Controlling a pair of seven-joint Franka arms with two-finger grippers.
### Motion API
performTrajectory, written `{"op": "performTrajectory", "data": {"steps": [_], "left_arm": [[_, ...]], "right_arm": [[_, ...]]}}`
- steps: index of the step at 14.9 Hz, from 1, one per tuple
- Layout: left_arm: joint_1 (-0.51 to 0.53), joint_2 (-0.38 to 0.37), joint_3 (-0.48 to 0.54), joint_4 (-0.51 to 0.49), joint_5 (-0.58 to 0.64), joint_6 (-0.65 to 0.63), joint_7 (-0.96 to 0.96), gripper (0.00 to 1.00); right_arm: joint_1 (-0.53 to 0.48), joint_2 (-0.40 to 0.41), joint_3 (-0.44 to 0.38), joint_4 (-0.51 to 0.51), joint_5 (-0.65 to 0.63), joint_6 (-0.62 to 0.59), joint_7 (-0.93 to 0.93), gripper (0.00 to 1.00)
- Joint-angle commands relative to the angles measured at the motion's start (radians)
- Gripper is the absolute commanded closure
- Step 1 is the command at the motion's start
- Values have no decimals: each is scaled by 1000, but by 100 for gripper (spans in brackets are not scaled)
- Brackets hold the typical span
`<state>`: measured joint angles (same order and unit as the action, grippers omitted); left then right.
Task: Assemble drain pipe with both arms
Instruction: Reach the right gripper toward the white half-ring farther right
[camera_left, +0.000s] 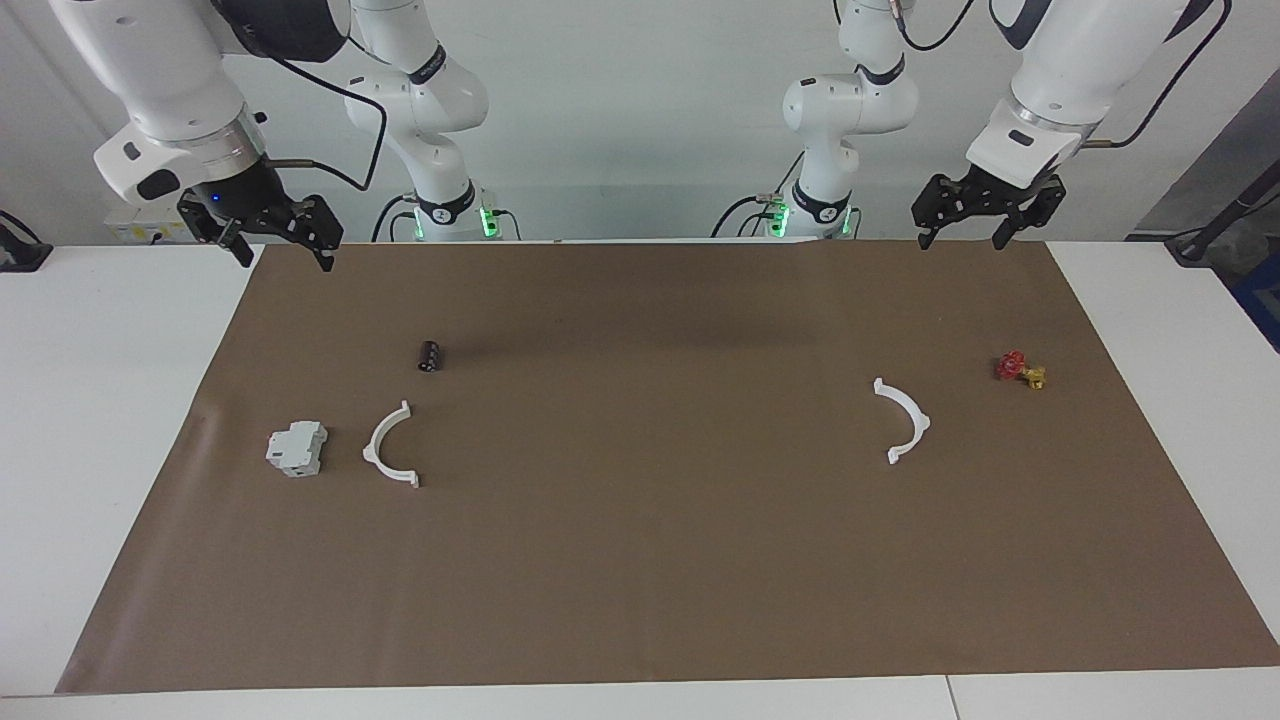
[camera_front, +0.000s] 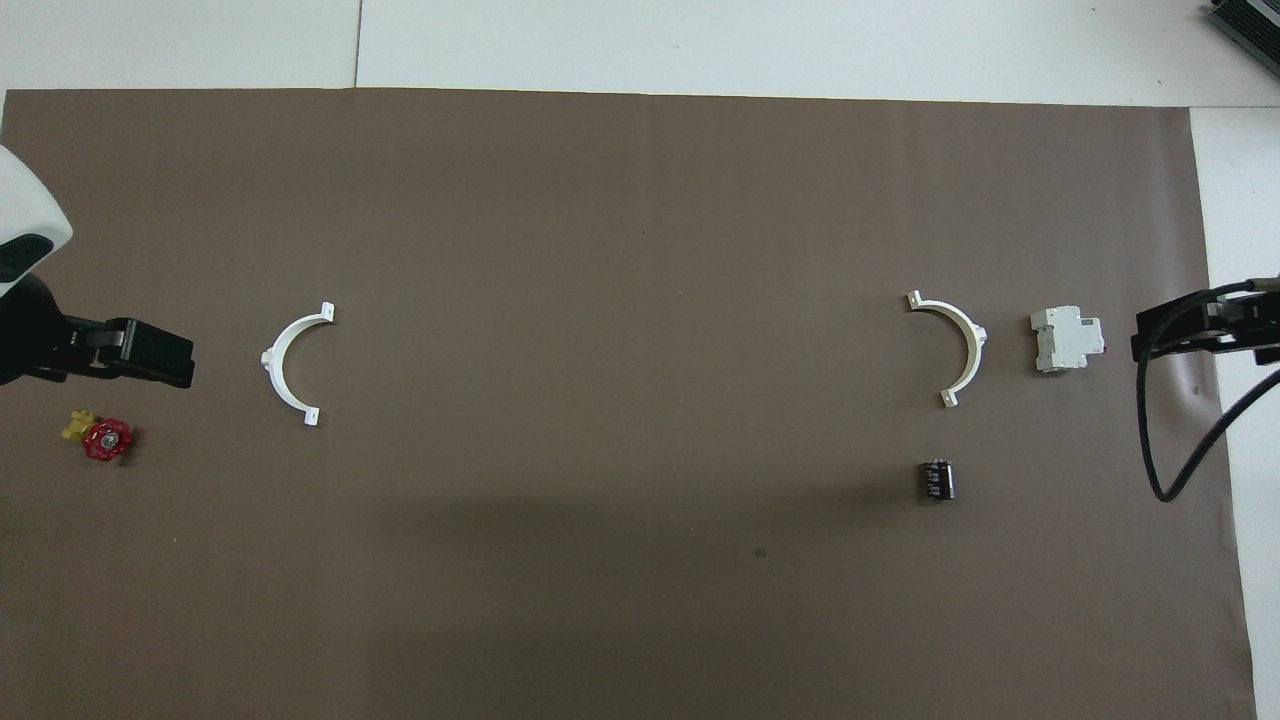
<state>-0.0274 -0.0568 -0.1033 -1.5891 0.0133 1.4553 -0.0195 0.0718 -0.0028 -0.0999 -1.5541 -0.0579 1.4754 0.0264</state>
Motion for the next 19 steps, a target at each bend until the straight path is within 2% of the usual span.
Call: {"op": "performTrajectory", "data": {"steps": [1,7,10,15,18,19], "left_arm": [[6,-17,-1,-11,1,-12,-4,0],[6,-17,-1,-9,1,-12,-4,0],[6,-17,-1,-11,1,-12,-4,0],[6,-17,-1,-11,1,-12,-4,0],[6,-17,-1,-11,1,-12,-4,0],[6,-17,-1,-11,1,-12,-4,0]], "right_arm": [[-6,6,5,2,-5,17,9,0],[-10,6,5,-1,16,26,15,0],[-21,-17,3,-69,53,100,15,0],[-43,-16,-3,-92,59,134,-43,0],[-49,4,-3,-194,59,282,-184,0],[-50,7,-3,-246,64,368,-228,0]]}}
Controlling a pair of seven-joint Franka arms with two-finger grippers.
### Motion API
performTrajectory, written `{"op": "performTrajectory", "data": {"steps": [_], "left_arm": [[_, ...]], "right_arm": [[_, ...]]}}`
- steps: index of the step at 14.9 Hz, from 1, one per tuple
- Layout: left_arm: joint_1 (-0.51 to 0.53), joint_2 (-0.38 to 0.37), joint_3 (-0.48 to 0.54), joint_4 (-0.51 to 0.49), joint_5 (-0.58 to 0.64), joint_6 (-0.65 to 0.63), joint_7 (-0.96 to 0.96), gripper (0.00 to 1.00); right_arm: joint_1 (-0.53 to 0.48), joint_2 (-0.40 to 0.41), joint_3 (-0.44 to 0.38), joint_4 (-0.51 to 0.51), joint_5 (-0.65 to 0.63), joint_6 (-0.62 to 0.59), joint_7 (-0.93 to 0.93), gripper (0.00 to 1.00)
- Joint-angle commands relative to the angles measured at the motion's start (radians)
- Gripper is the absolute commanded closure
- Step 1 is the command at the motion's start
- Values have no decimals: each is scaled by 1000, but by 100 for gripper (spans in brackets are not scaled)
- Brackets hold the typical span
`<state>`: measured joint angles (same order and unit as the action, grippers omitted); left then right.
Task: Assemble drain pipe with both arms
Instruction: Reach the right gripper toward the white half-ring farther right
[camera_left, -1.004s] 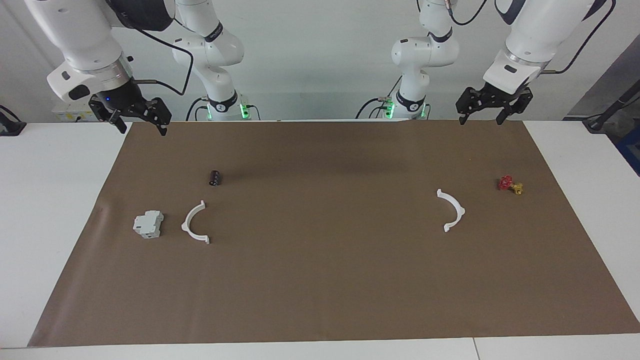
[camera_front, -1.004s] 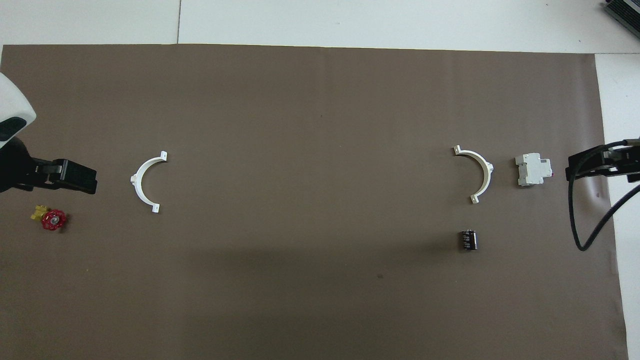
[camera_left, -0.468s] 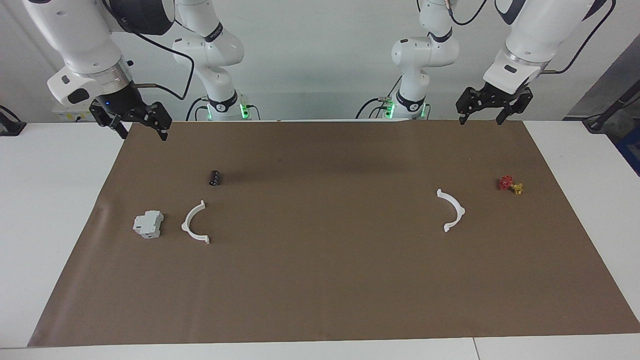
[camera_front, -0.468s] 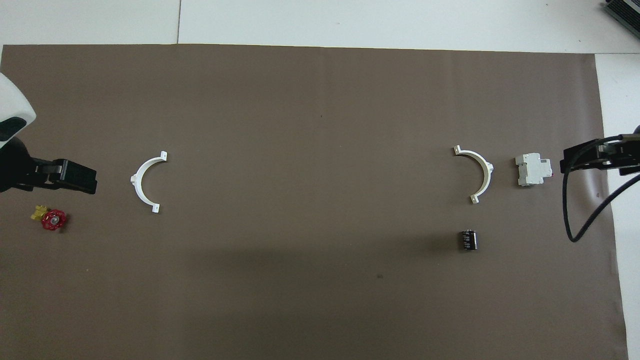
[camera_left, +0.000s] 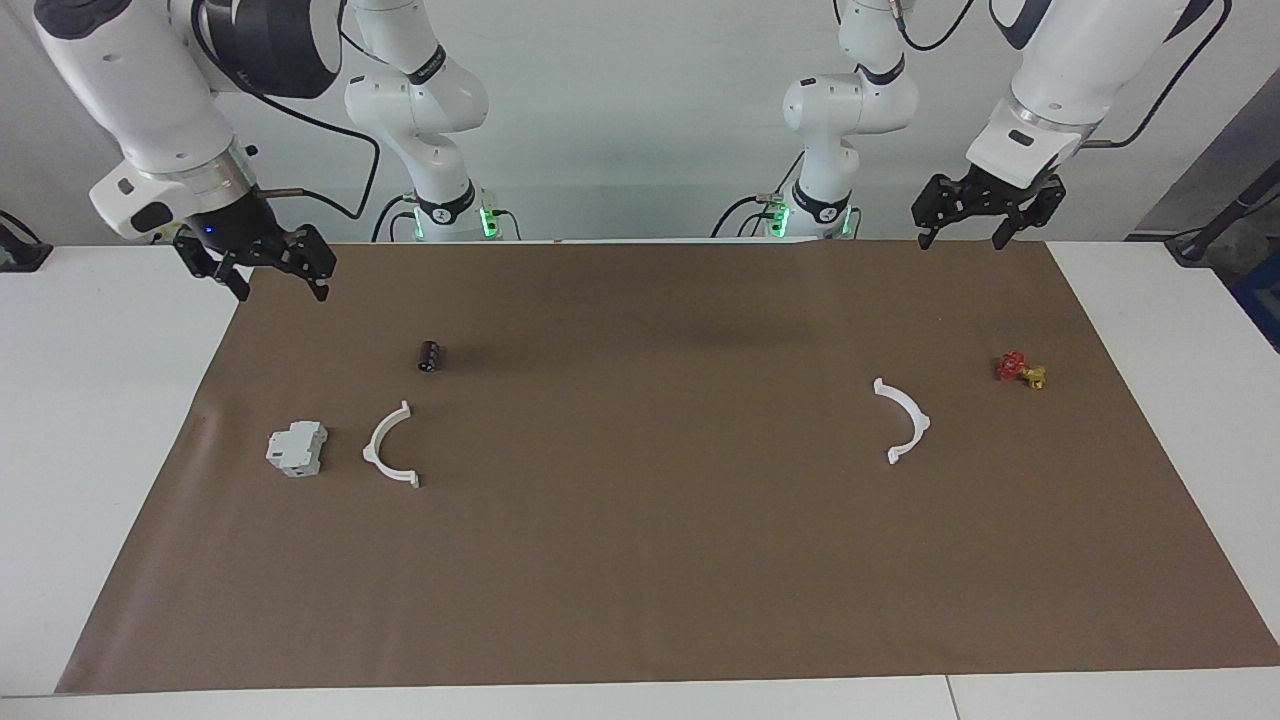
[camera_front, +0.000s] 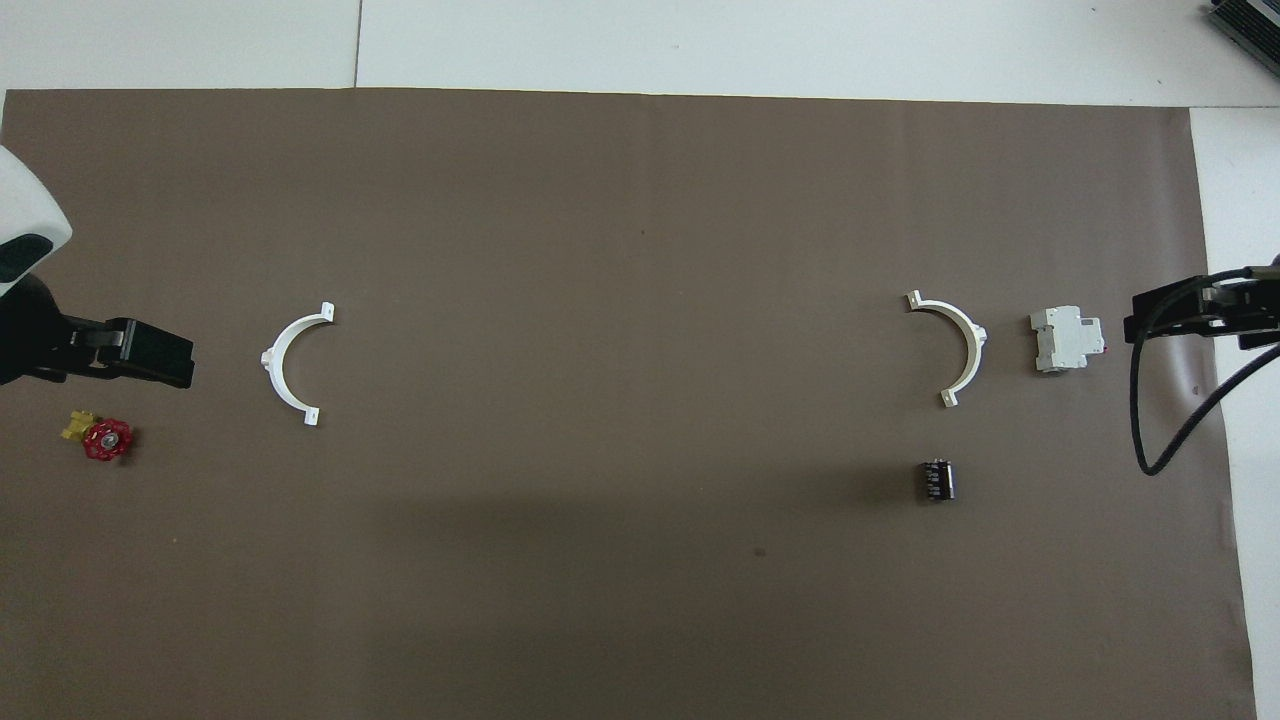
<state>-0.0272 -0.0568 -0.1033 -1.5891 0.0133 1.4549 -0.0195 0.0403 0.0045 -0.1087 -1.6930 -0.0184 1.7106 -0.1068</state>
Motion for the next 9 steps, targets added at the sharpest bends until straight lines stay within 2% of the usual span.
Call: {"op": "performTrajectory", "data": {"steps": [1,5,7,9], "left_arm": [[7,-17,-1,-11,1,-11,-4,0],[6,-17,-1,-11,1,-11,-4,0],[6,-17,-1,-11,1,-11,-4,0],[6,-17,-1,-11,1,-11,-4,0]], "right_arm": [[-22,17,6,-153,50,217,-132,0],[-7,185,7,-188,124,441,-261,0],[-7,232,7,-239,129,547,-348,0],[-8,239,9,-321,130,653,-405,0]]}}
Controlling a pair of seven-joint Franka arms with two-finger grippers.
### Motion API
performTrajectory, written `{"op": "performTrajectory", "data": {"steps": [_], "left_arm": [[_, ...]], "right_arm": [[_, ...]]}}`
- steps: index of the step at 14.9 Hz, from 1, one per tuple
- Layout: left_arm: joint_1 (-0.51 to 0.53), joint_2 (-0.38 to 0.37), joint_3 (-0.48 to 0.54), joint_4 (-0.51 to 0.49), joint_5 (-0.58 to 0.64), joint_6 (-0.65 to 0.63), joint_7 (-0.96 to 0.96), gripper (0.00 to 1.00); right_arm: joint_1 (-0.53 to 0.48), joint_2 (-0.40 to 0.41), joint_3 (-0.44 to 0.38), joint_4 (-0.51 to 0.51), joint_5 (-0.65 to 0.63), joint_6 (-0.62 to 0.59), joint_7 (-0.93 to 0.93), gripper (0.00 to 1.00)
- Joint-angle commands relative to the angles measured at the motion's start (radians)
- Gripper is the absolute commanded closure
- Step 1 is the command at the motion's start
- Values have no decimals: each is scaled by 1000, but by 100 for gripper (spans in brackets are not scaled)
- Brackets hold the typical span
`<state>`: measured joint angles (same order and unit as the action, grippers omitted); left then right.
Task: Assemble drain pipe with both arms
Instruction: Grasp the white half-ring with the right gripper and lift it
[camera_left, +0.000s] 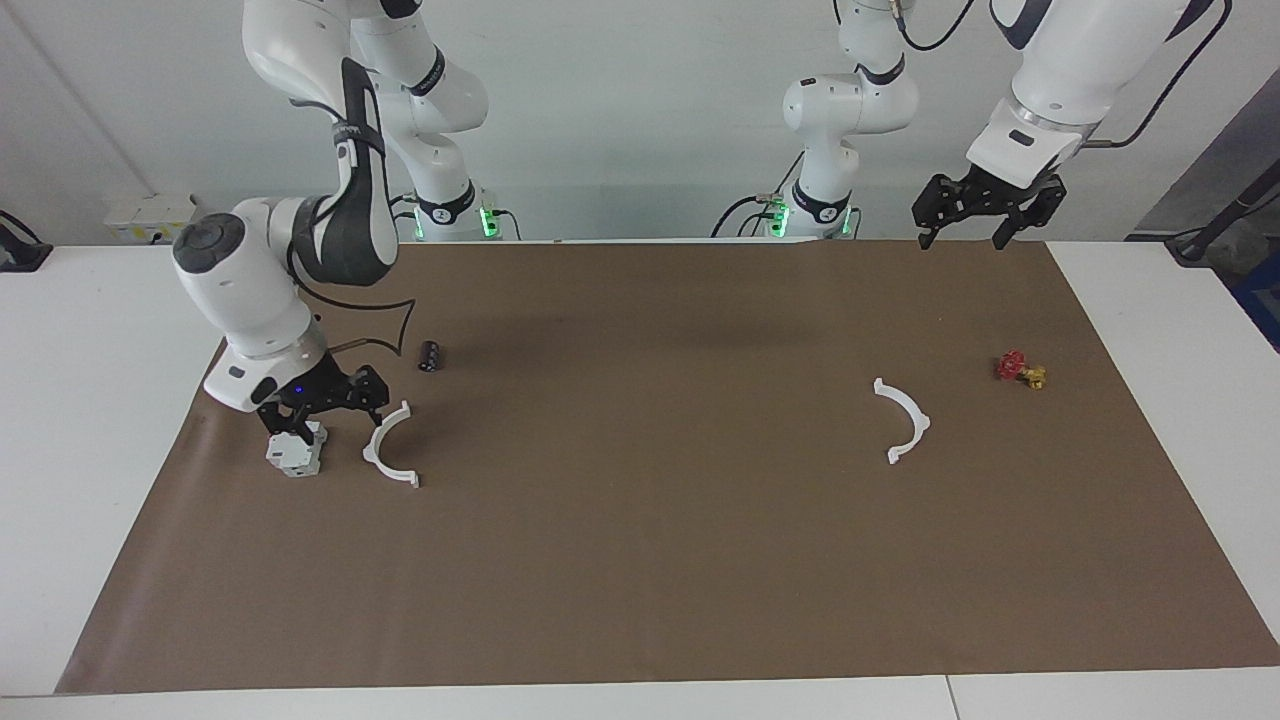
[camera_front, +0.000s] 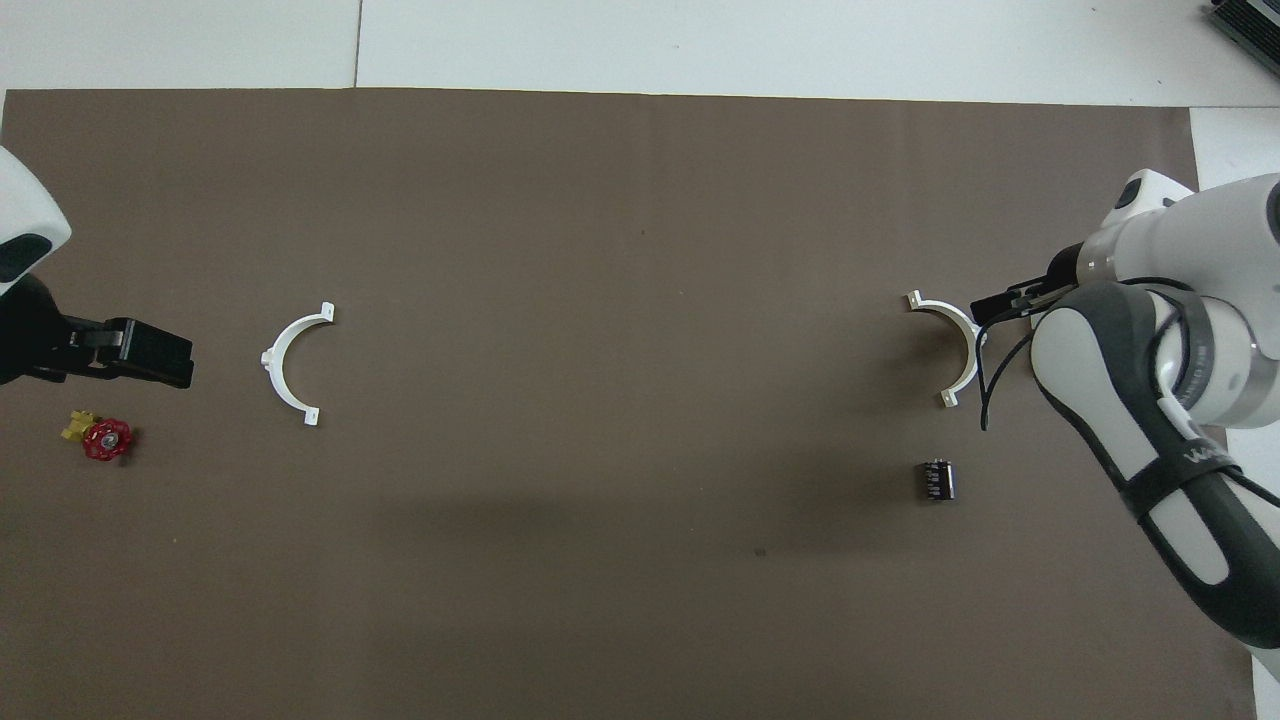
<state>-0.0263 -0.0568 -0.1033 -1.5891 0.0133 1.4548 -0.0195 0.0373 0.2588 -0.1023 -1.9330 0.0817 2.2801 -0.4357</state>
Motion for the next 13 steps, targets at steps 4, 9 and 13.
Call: {"op": "performTrajectory", "data": {"steps": [4,9,13], "left_arm": [[5,-17,-1,-9,1,-11,-4,0],[5,-17,-1,-11,1,-11,-4,0],[6,-17,-1,-11,1,-11,-4,0]], "right_arm": [[-1,8,9,-115,36,139,-138,1],[-2,63,9,-126,52,202,-218,10],[-10,76,7,-135,52,205,-259,84]]}}
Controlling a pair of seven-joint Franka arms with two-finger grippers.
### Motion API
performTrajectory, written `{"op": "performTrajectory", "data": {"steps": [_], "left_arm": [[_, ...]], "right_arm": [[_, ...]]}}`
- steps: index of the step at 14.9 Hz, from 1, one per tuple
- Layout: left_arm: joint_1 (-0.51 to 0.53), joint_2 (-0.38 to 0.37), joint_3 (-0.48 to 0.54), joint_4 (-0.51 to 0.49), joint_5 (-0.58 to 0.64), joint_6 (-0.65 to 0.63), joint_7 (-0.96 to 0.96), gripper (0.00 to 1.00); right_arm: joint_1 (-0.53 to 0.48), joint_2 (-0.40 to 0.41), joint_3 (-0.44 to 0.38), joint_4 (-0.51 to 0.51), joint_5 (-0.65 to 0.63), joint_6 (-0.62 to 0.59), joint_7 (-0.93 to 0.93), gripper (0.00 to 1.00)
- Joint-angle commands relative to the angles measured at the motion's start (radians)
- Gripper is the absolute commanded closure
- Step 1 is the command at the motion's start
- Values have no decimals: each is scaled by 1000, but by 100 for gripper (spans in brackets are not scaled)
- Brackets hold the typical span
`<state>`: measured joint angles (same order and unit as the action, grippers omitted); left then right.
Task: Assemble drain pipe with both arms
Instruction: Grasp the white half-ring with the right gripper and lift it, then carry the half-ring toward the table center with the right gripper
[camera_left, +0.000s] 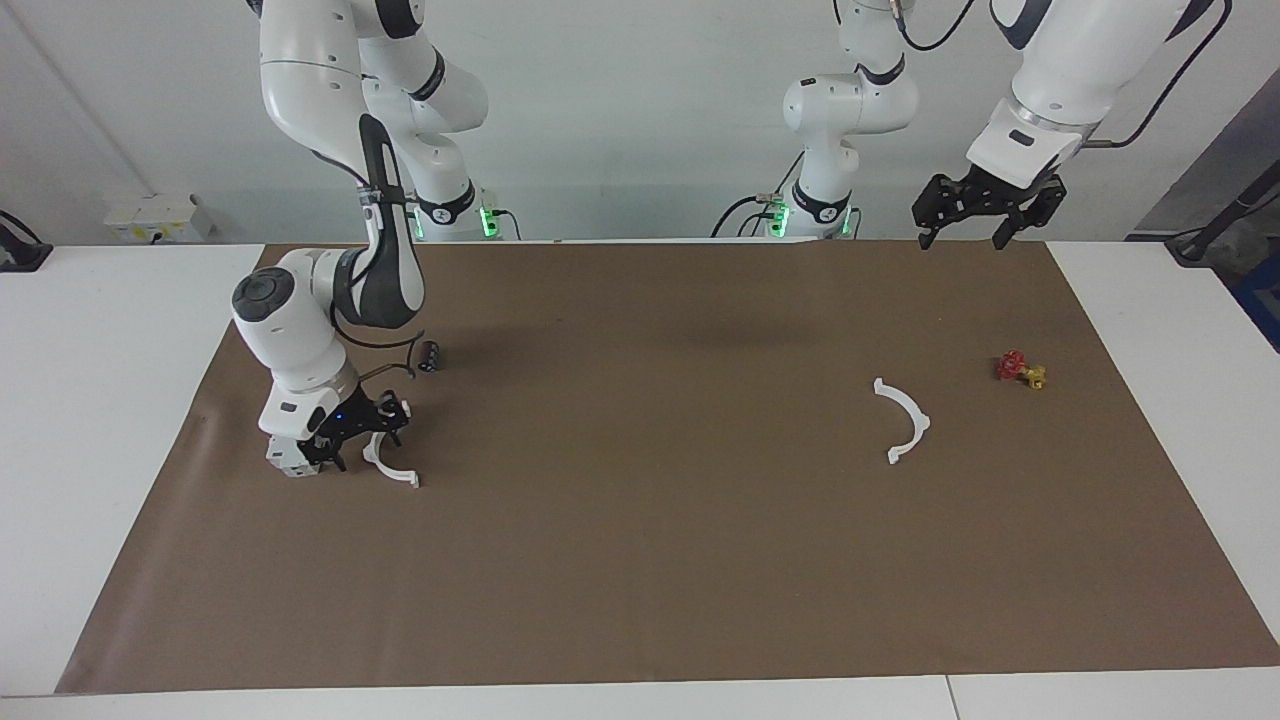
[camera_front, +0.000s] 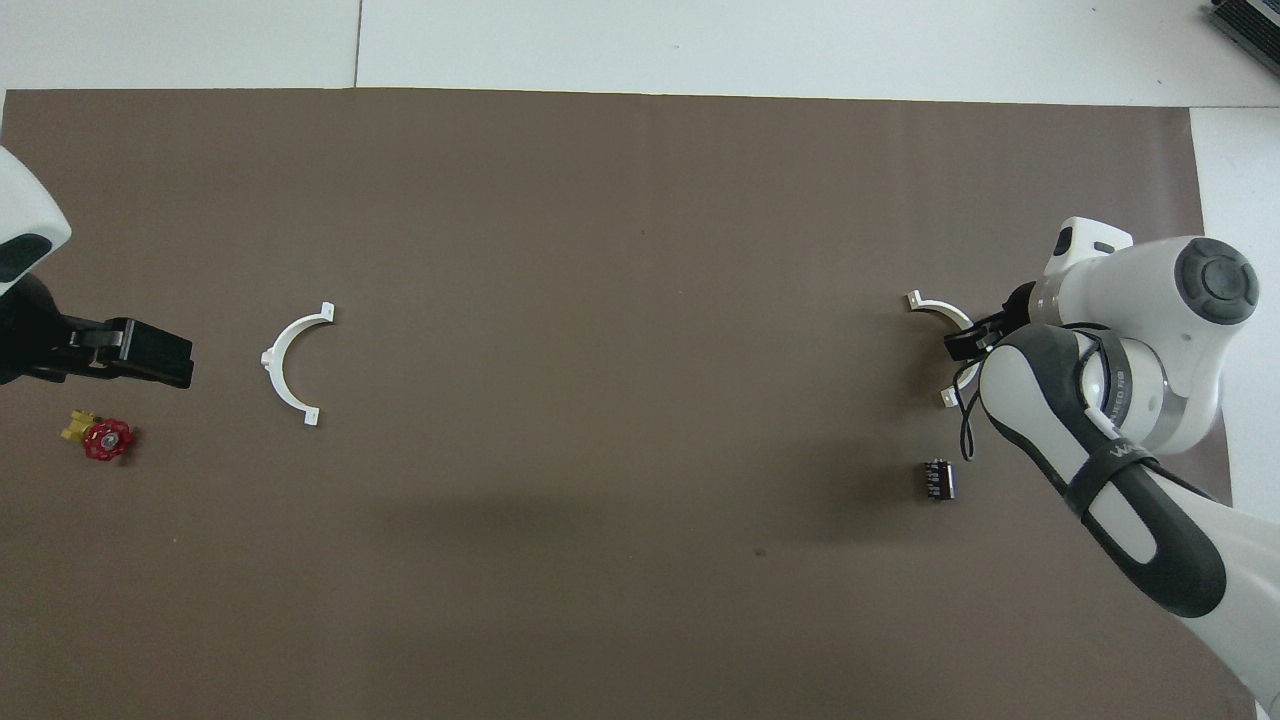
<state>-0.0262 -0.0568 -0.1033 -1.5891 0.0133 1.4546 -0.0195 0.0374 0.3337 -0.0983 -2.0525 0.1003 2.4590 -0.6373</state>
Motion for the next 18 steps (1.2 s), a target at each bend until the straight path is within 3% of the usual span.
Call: {"op": "performTrajectory", "data": {"steps": [1,7,10,15,18], "left_arm": [[5,-17,-1,-11,1,-11,-4,0],[5,-17,-1,-11,1,-11,-4,0],[5,-17,-1,-11,1,-11,-4,0],[6,-17,-1,-11,1,-11,-4,0],[6,-17,-1,-11,1,-11,-4,0]], "right_arm": [[-7,1,3,-12,36,21,-42,100],[15,-13,9,149,36,-171,181,100],[106,-24,9,218,15,-261,411,100],[329,-6,11,229,-8,-209,781,100],[435,72,11,279,-8,-175,931,100]]}}
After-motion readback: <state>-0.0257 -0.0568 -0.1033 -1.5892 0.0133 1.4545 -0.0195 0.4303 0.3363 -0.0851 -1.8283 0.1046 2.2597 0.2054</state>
